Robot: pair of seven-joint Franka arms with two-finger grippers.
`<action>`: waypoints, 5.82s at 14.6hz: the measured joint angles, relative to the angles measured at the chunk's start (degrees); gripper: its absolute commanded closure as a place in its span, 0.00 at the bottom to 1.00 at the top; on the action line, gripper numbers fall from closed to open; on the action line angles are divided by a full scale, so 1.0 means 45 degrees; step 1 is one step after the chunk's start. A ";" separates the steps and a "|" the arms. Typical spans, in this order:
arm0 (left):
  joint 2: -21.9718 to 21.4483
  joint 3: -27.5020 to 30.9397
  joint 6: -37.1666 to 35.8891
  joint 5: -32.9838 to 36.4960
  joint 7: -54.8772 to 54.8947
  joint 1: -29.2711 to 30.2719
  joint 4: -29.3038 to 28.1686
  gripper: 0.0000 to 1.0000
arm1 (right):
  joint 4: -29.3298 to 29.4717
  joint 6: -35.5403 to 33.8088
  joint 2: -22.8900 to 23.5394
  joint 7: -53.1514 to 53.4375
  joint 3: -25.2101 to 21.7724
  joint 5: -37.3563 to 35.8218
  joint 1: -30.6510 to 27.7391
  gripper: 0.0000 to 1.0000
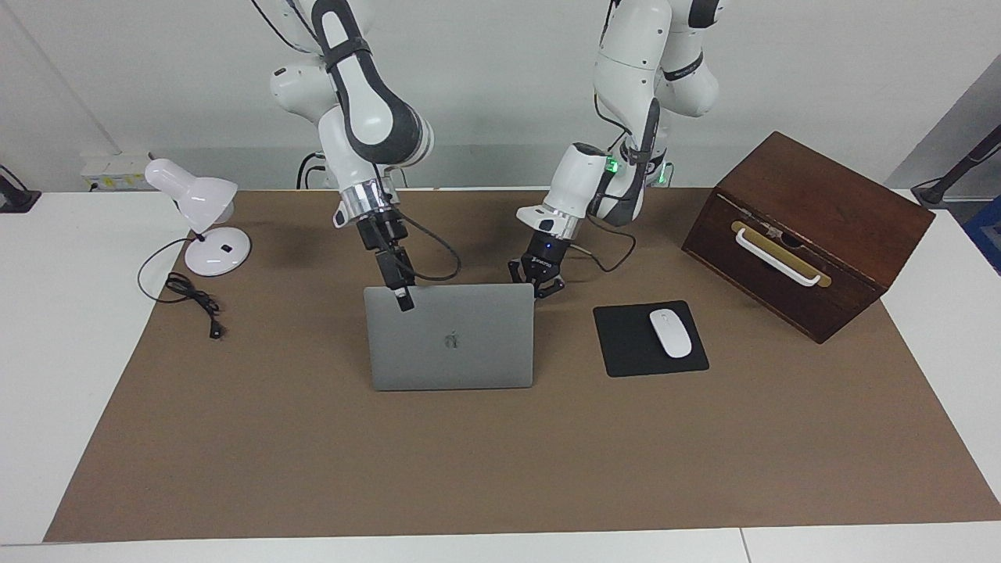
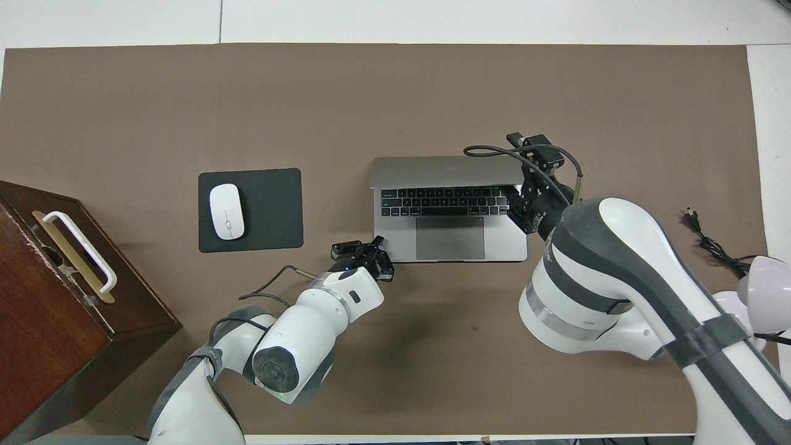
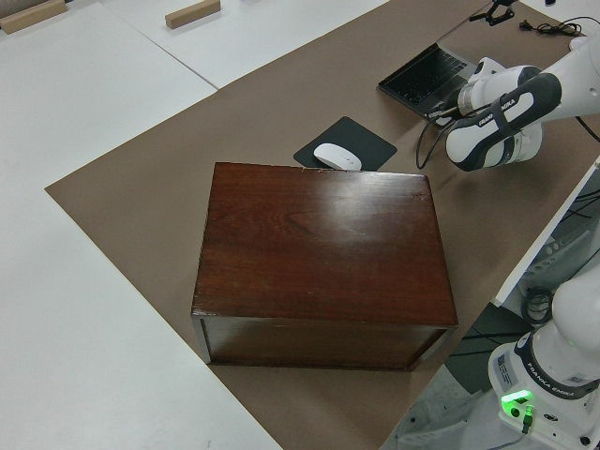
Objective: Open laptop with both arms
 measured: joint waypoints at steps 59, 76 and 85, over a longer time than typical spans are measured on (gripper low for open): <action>0.0018 -0.0023 0.0033 -0.0245 -0.0014 -0.0001 0.0031 1.00 | 0.3999 0.2176 0.1769 -0.0594 0.0197 -0.2914 0.1533 0.00; -0.2255 0.0045 -0.6580 -0.0444 -0.0290 0.1117 0.2158 1.00 | 0.3782 0.2336 0.1582 -1.8178 0.0011 -0.3005 -0.2451 0.00; -0.3312 0.0112 -1.2712 -0.0381 -0.0253 0.2118 0.4779 1.00 | 0.3744 0.2662 0.1584 -2.0732 0.0109 -0.3005 -0.2792 0.00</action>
